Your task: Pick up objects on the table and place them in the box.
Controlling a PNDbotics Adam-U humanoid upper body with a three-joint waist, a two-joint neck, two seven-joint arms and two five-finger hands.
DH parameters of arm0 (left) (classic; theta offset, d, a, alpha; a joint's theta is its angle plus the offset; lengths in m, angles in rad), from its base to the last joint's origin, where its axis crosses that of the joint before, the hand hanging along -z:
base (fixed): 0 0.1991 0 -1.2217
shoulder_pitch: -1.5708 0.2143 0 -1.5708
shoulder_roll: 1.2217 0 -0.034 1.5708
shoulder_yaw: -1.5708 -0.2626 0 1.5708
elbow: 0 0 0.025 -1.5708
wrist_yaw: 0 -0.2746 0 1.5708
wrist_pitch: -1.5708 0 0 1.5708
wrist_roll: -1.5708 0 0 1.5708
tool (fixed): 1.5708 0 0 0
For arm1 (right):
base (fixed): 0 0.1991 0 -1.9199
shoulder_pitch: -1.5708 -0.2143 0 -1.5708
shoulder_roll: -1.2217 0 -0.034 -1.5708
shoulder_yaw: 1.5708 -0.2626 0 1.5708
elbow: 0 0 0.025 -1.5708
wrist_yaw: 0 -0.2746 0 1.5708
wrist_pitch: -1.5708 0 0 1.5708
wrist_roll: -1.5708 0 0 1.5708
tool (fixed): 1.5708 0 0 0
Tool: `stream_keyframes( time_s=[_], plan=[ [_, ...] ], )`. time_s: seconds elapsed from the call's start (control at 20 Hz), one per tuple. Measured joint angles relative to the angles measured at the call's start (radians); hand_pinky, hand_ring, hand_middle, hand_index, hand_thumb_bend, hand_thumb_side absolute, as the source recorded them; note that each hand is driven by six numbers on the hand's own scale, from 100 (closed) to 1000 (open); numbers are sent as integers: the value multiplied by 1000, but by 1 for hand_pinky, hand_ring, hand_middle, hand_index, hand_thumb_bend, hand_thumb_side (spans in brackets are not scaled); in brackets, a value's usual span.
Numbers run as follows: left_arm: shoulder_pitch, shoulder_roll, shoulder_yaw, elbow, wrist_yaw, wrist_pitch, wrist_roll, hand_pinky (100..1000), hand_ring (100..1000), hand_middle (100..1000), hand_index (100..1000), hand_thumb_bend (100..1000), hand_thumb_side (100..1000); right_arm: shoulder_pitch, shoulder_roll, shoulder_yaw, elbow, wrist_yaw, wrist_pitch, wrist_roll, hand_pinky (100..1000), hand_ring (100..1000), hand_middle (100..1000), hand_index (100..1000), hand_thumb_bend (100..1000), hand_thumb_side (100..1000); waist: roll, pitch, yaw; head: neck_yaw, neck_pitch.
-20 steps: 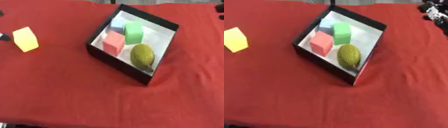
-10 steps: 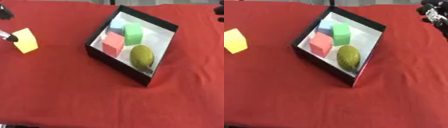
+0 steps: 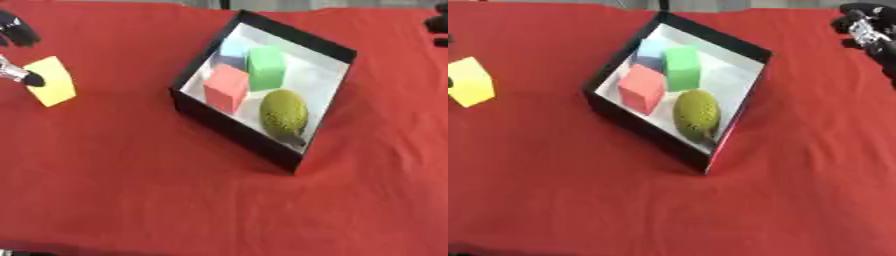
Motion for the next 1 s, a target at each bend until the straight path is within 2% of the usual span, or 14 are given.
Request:
stream_keyframes(
  time_s=[0.5,1.0],
  plan=[
    [-28,-41,-11,33,-96,-14,-9,881,857,764,839,788,309,-1,8,6,3,4,1,8,905,894,760,866,100,657,-1,2,-4,8,0],
    [-33,-56,5,62,-230,14,64,883,866,782,856,817,295,-1,21,6,12,19,4,13,905,894,761,866,100,673,0,12,-6,15,0]
  ],
)
